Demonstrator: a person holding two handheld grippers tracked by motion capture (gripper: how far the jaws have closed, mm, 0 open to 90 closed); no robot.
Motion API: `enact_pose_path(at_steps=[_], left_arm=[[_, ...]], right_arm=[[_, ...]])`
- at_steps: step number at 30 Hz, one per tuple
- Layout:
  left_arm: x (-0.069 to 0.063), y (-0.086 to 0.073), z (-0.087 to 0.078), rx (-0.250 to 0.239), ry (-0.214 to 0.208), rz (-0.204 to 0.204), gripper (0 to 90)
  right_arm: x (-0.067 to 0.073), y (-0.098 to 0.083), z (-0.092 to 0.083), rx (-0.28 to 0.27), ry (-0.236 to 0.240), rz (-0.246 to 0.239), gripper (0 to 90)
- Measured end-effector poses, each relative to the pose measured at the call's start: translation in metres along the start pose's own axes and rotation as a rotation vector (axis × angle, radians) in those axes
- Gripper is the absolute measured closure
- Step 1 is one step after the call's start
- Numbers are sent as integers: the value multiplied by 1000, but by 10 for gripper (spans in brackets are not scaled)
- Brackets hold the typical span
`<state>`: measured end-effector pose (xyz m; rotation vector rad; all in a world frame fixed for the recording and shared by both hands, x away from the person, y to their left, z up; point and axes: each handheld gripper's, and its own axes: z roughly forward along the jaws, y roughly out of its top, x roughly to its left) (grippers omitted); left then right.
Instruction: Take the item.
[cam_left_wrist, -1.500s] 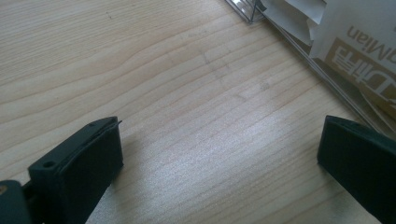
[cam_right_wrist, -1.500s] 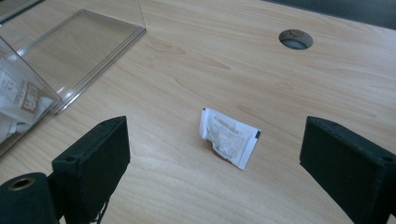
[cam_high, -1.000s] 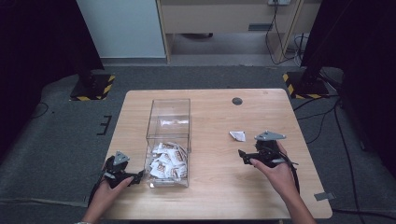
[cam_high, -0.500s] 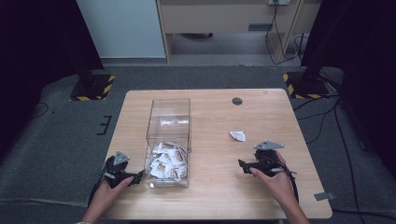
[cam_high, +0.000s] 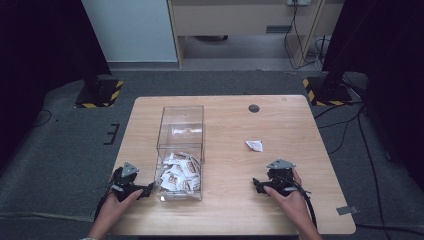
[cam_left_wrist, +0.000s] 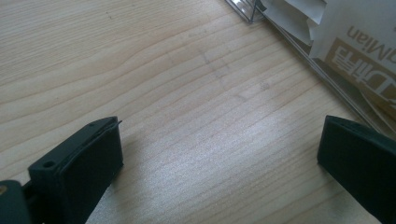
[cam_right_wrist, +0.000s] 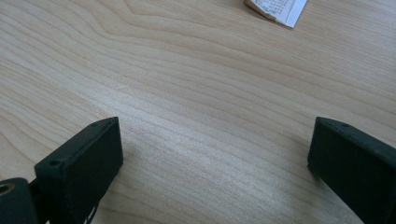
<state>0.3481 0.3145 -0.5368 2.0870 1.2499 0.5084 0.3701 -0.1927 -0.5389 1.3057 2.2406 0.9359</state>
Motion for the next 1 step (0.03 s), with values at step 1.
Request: enact_pose_path(at_steps=[1], left_arm=[[0, 0, 0, 0, 0, 0, 0]], right_arm=[[0, 0, 0, 0, 0, -1, 34]])
